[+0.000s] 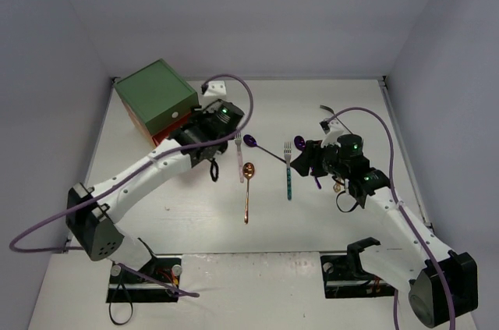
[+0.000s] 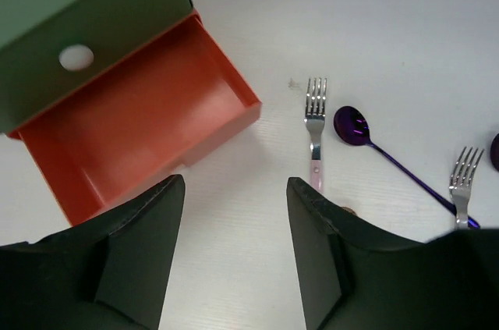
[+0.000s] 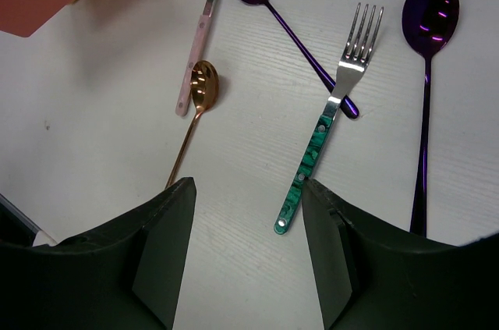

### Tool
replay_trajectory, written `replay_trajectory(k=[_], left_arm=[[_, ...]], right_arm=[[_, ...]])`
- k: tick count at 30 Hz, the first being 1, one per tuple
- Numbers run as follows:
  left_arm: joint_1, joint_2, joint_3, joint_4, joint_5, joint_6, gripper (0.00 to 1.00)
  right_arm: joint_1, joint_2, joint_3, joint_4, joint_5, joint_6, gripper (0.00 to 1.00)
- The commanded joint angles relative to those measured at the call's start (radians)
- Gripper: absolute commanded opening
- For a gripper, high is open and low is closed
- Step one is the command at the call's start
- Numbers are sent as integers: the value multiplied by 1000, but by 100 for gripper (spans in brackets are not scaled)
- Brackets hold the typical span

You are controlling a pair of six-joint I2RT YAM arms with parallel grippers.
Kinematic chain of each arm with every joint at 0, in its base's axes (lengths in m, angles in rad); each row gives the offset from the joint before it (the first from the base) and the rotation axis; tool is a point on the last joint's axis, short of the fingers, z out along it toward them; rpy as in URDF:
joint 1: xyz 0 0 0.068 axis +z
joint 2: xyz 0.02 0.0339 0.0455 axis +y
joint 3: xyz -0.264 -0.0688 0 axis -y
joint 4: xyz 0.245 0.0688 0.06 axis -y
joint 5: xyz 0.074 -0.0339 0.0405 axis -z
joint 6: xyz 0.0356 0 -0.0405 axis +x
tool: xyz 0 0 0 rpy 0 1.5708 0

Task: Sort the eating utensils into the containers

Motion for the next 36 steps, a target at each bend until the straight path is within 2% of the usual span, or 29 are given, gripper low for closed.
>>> replay_trajectory(k=[1, 4, 10, 21, 36], left_arm=[[170, -50, 47, -5, 322, 359, 54], [230, -28, 59, -11, 448, 459, 60], [303, 49, 95, -34, 606, 566, 61], [336, 193, 119, -66, 648, 598, 61], [334, 144, 47, -65, 840, 549, 56]], right_arm=[[-6, -31, 38, -11, 9, -5, 54], [-5, -48, 23, -17, 3, 11, 54], [-7, -72, 10, -28, 9, 22, 54], [-5, -34, 28, -66, 30, -7, 54], [-5, -16, 27, -67, 49, -12, 54]])
